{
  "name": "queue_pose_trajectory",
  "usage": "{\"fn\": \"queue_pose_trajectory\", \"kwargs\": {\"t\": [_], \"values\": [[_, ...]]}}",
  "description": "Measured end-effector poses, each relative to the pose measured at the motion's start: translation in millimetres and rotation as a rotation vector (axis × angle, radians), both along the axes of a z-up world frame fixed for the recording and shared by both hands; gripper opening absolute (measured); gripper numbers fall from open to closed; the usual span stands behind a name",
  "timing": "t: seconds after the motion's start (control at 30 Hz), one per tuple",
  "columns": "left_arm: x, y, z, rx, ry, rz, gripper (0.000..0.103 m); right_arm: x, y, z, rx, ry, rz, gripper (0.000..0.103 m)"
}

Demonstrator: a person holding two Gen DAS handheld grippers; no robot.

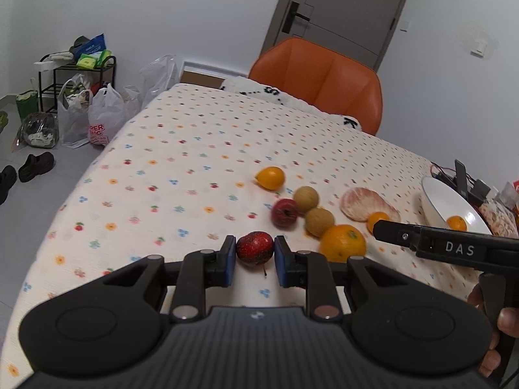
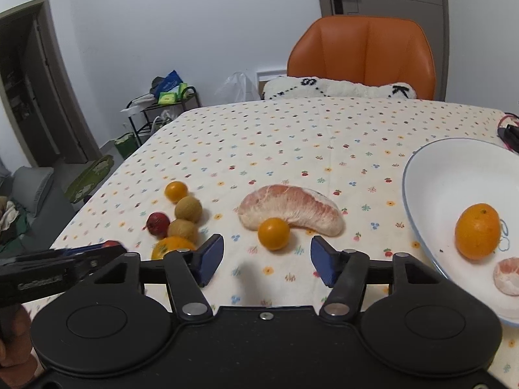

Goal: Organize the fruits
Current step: 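Grasp a small tangerine with right tool while left tool grasps a red plum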

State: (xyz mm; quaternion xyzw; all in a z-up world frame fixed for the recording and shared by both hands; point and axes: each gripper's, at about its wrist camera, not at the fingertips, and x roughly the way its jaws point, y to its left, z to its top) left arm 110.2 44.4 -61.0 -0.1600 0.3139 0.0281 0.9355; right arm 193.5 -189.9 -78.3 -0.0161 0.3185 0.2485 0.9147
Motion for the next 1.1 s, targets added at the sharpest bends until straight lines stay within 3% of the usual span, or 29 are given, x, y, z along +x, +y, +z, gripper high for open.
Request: {"fn": "queue_pose_trajectory", "kwargs": {"t": [0.3, 0.37, 1.1], "values": [[1.5, 18.5, 1.1, -0.026, -0.008, 0.036, 0.023, 12.4, 16.3, -6.9, -0.041, 0.003, -0.014, 0.045], [2.5, 20.7, 1.5, -0.028, -0.007, 0.044, 0.023, 13.4, 16.5, -7.8, -0.042, 0.01, -0.012, 0.023], [-0.7, -17.7, 31.0, 0.026, -0.07, 0.007, 0.023, -19.3, -37.9, 23.0, 0.066, -0.052, -0.02, 0.022]]}}
